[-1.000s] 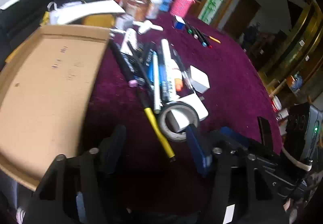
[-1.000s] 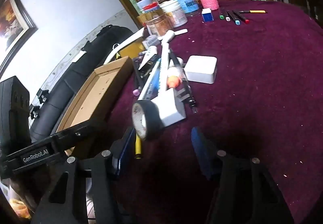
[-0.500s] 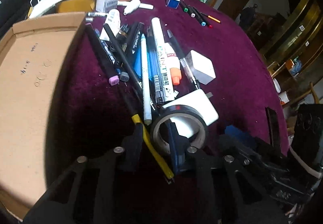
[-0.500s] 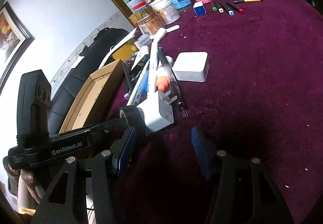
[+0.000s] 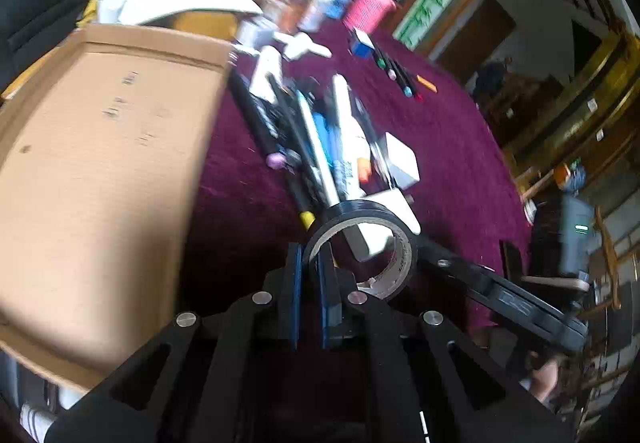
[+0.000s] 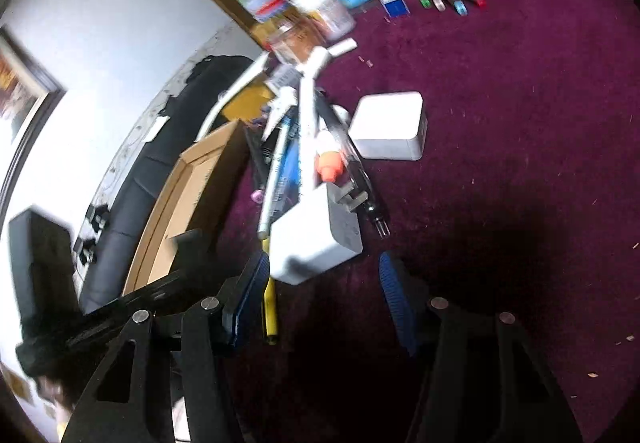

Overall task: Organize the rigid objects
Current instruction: 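Grasp the black tape roll with left tool while right tool grasps white square block, then carry tape roll and white block into the cardboard tray, open right tool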

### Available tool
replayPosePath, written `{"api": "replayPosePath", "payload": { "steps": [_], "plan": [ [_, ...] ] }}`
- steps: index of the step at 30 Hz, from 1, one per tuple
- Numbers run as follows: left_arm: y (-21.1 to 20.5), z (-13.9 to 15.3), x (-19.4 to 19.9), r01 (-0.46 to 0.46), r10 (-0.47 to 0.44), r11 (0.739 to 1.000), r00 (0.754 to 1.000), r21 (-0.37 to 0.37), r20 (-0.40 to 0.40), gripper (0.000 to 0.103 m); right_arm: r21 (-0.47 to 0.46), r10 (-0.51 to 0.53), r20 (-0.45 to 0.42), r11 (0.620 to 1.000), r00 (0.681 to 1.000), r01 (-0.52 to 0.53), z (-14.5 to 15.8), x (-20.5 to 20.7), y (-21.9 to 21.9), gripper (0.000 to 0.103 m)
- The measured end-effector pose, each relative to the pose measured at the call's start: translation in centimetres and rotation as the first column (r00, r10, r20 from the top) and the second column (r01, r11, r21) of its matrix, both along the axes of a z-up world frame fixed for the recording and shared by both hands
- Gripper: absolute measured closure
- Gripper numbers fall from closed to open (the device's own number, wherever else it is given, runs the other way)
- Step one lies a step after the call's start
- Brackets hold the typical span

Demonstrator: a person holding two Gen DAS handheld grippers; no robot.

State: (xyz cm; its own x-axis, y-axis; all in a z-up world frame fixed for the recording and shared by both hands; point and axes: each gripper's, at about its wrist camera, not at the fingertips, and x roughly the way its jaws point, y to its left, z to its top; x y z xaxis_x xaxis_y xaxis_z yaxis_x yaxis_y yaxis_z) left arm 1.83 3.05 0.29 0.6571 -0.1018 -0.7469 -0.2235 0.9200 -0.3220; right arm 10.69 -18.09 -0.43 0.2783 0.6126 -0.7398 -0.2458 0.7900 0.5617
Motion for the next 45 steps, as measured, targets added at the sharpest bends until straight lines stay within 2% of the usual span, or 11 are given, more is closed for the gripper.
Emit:
{"api": "replayPosePath", "payload": {
  "steps": [5,9,13,16,20,23,29,31,33,38,45],
  "plan": [
    [1.7,0.5,-1.3,-0.034,0.034,0.999,0.999,-0.043,-0.001,0.098,0.008,-0.053,-0.039,0.999,0.998,0.053,-0.4,0.8,0.9,0.05],
    [2.4,0.7,-2.1,-0.031,0.032,0.996,0.999,-0.078,0.009,0.098,-0.033,-0.084,-0.051,0.996,0.995,0.082,-0.4,0.9,1.6,0.05],
    [3.4,0.9,-3.3,-0.044,0.045,0.992,0.999,-0.122,0.002,0.098,-0.115,-0.068,0.008,0.991,0.998,0.069,0.4,0.9,3.6,0.046],
    [4.5,0.9,-4.0,-0.065,0.067,0.989,0.998,-0.136,0.006,0.098,-0.186,0.003,0.093,0.982,0.996,0.014,0.6,0.1,5.0,0.044],
    [4.6,0.7,-4.4,-0.059,0.059,0.989,0.998,-0.136,0.001,0.098,-0.42,0.194,0.188,0.902,0.963,-0.1,0.6,-1.6,7.4,0.044],
    [4.7,0.5,-4.4,-0.061,0.061,0.989,0.998,-0.133,-0.005,0.098,-0.464,0.218,0.241,0.882,0.946,-0.085,0.9,-2.3,7.1,0.043],
    [5.0,-0.2,-4.3,-0.074,0.071,0.988,0.997,-0.137,-0.027,0.098,-0.511,0.255,0.264,0.855,0.93,-0.089,0.8,-1.6,8.2,0.042],
    [5.0,-0.2,-4.4,-0.077,0.074,0.987,0.997,-0.138,-0.021,0.098,-0.541,0.257,0.277,0.838,0.926,-0.071,0.7,-1.6,9.1,0.051],
    [5.1,-0.4,-4.5,-0.073,0.07,0.986,0.997,-0.152,-0.023,0.098,-0.517,0.241,0.274,0.853,0.931,-0.069,0.9,-2.0,8.4,0.051],
    [4.8,0.4,-4.4,-0.051,0.051,0.986,0.999,-0.162,-0.003,0.098,-0.337,0.148,0.238,0.94,0.96,-0.062,1.1,-1.8,5.5,0.051],
    [6.2,1.2,-4.5,-0.086,0.086,0.987,0.996,-0.133,-0.008,0.098,-0.202,0.101,0.257,0.978,0.961,-0.049,2.7,-2.0,4.0,0.051]
  ]
}}
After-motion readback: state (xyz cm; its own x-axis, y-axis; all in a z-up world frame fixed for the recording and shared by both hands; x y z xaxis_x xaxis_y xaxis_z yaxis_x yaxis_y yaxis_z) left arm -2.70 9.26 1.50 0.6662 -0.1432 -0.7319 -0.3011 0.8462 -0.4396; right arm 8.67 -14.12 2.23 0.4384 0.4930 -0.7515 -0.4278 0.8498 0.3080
